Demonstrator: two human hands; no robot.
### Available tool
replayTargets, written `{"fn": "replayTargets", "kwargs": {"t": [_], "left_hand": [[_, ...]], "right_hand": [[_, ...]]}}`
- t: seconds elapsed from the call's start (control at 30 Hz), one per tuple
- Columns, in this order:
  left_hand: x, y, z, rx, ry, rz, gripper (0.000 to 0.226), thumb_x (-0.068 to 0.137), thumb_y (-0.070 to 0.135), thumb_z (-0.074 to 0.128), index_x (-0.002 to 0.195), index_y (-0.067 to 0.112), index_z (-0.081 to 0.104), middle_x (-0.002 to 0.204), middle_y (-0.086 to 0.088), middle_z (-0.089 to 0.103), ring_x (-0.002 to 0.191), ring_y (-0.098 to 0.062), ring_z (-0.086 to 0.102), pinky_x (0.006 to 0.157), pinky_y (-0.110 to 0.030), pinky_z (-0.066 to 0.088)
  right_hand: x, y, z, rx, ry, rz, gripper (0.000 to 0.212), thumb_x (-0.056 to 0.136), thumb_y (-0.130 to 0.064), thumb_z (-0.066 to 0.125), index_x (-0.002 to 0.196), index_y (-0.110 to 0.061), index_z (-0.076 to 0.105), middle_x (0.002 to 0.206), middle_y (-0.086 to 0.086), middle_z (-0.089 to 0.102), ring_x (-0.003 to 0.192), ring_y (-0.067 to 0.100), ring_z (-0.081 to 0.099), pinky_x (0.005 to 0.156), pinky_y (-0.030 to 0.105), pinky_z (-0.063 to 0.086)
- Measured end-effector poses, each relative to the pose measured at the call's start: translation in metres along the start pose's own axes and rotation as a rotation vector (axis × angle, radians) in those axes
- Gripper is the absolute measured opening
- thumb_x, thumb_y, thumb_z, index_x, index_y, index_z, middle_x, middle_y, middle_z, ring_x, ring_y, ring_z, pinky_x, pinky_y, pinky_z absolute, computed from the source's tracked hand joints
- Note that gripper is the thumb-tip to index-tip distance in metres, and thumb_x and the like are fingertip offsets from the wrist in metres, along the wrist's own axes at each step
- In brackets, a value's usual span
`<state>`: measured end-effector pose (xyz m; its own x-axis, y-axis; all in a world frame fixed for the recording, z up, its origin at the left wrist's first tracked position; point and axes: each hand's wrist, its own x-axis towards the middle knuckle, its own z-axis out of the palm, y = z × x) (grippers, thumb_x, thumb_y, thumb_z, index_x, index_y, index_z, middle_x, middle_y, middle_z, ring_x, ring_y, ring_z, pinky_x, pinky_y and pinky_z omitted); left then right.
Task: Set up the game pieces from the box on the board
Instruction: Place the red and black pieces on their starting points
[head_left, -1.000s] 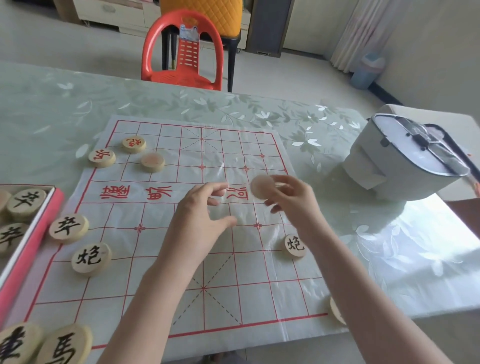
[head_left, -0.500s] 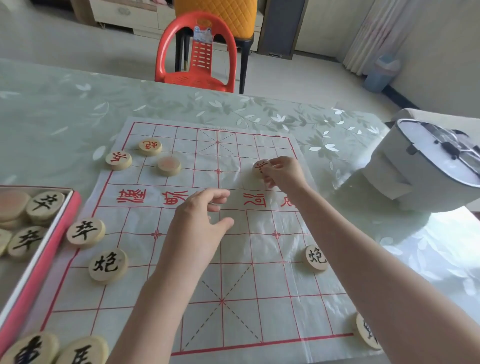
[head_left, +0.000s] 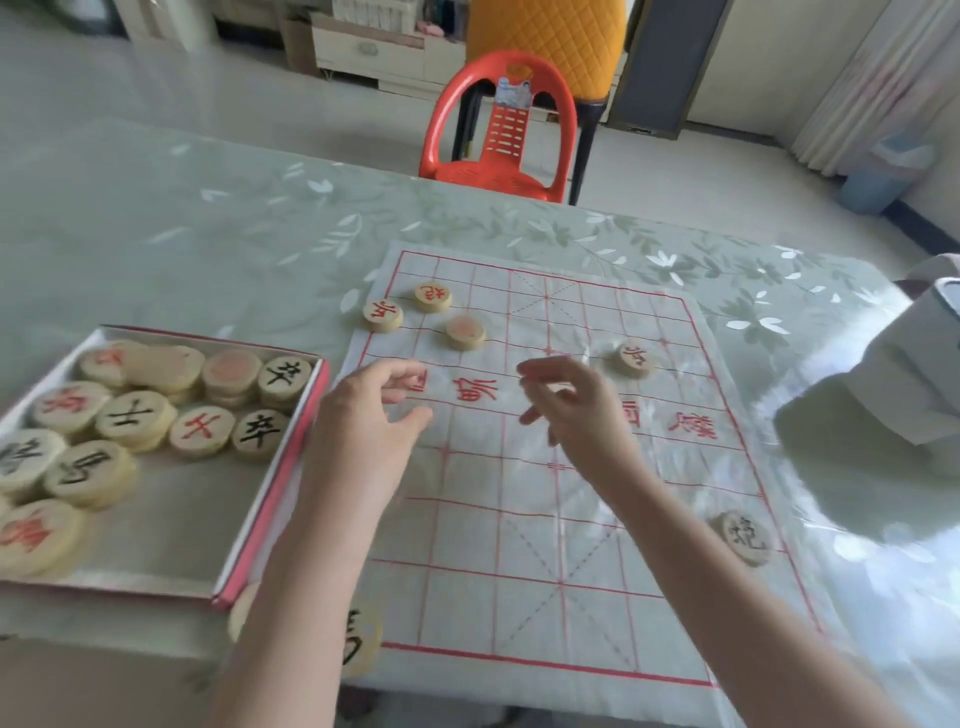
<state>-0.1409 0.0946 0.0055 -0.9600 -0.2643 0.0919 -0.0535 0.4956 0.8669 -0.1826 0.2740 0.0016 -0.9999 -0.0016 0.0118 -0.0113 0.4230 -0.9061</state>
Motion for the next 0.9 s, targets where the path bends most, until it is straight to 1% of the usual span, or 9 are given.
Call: {"fn": "replayTargets", "kwargs": {"t": [0.07, 0.2, 0.27, 0.33, 0.43, 0.57, 0.7, 0.8, 0.9], "left_hand": [[0.001, -0.017, -0.020, 0.014, 0.055, -0.044, 0.034, 0.077, 0.003, 0.065, 0.107, 0.019, 0.064, 0.103, 0.006, 0.065, 0.096, -0.014, 0.061, 0.088, -0.031, 0.049], [-0.002, -0.051, -0.064, 0.082, 0.183, -0.128, 0.031, 0.080, 0.001, 0.061, 0.107, 0.017, 0.065, 0.104, 0.002, 0.066, 0.095, -0.015, 0.060, 0.087, -0.030, 0.046], [-0.005, -0.064, -0.081, 0.154, 0.215, -0.171, 0.029, 0.083, 0.005, 0.061, 0.109, 0.017, 0.064, 0.109, 0.001, 0.066, 0.099, -0.018, 0.060, 0.090, -0.033, 0.047], [-0.005, -0.073, -0.088, 0.208, 0.200, -0.199, 0.029, 0.082, 0.008, 0.062, 0.110, 0.018, 0.065, 0.111, -0.004, 0.067, 0.101, -0.023, 0.061, 0.090, -0.039, 0.049], [-0.003, -0.081, -0.085, 0.330, 0.138, -0.173, 0.031, 0.081, 0.011, 0.064, 0.110, 0.020, 0.065, 0.114, -0.005, 0.067, 0.106, -0.026, 0.060, 0.092, -0.041, 0.047], [0.004, -0.086, -0.075, 0.540, 0.057, -0.083, 0.045, 0.077, 0.010, 0.066, 0.120, 0.020, 0.059, 0.124, -0.004, 0.062, 0.121, -0.024, 0.051, 0.105, -0.037, 0.030], [0.008, -0.088, -0.069, 0.491, 0.111, -0.126, 0.045, 0.075, 0.009, 0.065, 0.118, 0.022, 0.059, 0.122, -0.001, 0.063, 0.122, -0.026, 0.047, 0.101, -0.037, 0.032], [0.005, -0.084, -0.070, 0.388, 0.205, -0.140, 0.044, 0.069, 0.007, 0.071, 0.110, 0.019, 0.062, 0.111, -0.003, 0.067, 0.114, -0.028, 0.053, 0.096, -0.041, 0.040], [-0.002, -0.071, -0.082, 0.224, 0.329, -0.116, 0.048, 0.067, 0.007, 0.077, 0.111, 0.016, 0.059, 0.111, -0.002, 0.063, 0.108, -0.023, 0.056, 0.089, -0.036, 0.044]], "right_hand": [[-0.020, -0.014, 0.027, 0.047, -0.081, -0.011, 0.017, 0.090, -0.010, 0.052, 0.100, -0.016, 0.064, 0.100, -0.006, 0.066, 0.066, 0.012, 0.068, 0.046, 0.021, 0.038], [-0.039, -0.031, 0.065, 0.092, -0.175, 0.003, 0.019, 0.091, -0.011, 0.050, 0.103, -0.016, 0.063, 0.099, -0.006, 0.065, 0.067, 0.009, 0.066, 0.049, 0.015, 0.039], [-0.043, -0.038, 0.074, 0.101, -0.196, -0.007, 0.019, 0.090, -0.012, 0.050, 0.103, -0.017, 0.064, 0.097, -0.004, 0.066, 0.065, 0.007, 0.065, 0.050, 0.013, 0.040], [-0.044, -0.044, 0.080, 0.103, -0.200, -0.020, 0.019, 0.090, -0.011, 0.050, 0.102, -0.018, 0.064, 0.097, -0.003, 0.067, 0.066, 0.008, 0.065, 0.052, 0.015, 0.041], [-0.046, -0.049, 0.082, 0.097, -0.198, -0.028, 0.021, 0.089, -0.009, 0.049, 0.101, -0.018, 0.064, 0.096, -0.002, 0.067, 0.067, 0.011, 0.065, 0.053, 0.027, 0.043], [-0.049, -0.052, 0.084, 0.087, -0.197, -0.030, 0.021, 0.089, -0.007, 0.049, 0.100, -0.018, 0.063, 0.096, 0.000, 0.067, 0.068, 0.012, 0.065, 0.053, 0.032, 0.043], [-0.049, -0.053, 0.087, 0.078, -0.203, -0.027, 0.021, 0.089, -0.007, 0.049, 0.100, -0.018, 0.064, 0.095, 0.000, 0.067, 0.067, 0.011, 0.065, 0.054, 0.035, 0.043], [-0.048, -0.053, 0.091, 0.076, -0.205, -0.032, 0.022, 0.089, -0.006, 0.048, 0.100, -0.017, 0.063, 0.093, -0.002, 0.067, 0.067, 0.010, 0.064, 0.053, 0.028, 0.043], [-0.041, -0.058, 0.103, 0.022, -0.198, -0.088, 0.021, 0.089, -0.007, 0.050, 0.101, -0.017, 0.064, 0.095, -0.006, 0.067, 0.072, 0.005, 0.059, 0.057, 0.008, 0.041]]}}
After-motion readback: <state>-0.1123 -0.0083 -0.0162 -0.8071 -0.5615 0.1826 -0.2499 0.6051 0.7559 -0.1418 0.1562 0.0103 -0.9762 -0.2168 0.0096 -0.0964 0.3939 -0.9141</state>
